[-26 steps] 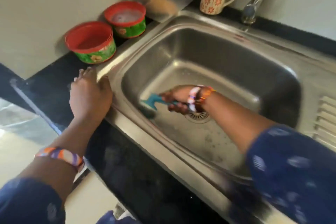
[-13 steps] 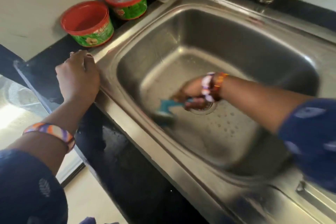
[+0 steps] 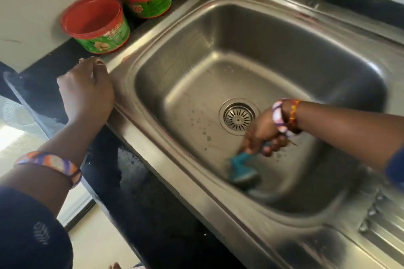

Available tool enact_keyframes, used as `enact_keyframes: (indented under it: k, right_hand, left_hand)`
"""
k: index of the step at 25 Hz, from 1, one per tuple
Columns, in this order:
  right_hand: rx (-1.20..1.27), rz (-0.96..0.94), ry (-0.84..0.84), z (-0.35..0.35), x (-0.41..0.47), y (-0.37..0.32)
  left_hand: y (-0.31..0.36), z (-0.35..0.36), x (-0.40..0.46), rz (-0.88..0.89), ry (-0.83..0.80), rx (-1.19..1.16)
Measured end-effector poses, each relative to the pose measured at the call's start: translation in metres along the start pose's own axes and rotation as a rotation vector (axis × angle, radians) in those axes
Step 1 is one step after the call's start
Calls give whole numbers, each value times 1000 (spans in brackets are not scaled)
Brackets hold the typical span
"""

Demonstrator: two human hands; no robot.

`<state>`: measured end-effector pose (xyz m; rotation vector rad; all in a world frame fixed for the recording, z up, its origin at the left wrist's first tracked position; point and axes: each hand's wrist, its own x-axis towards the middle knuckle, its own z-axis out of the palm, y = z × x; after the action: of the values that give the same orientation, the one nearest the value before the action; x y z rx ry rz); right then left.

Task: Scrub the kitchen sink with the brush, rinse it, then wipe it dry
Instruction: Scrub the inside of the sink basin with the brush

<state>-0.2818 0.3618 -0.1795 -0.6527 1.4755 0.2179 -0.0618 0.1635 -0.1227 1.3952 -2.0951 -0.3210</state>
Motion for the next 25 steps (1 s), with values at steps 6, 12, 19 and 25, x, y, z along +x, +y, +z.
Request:
enact_keyframes:
  k: [6,12,19,25]
  right_hand:
    - [210,-572,459,-12,18,-77]
    - [333,-250,-276,-12,-42,14]
    - [587,-571,153,-34,3,-96]
    - [177,-178,-309,-25,-18,17]
  left_hand:
    - [0,0,0,73,9,32]
    - [-5,1,3,42,-2,-20]
    - [-6,1,2,110,5,-13]
    - [-6,3,4,128,-21,-19]
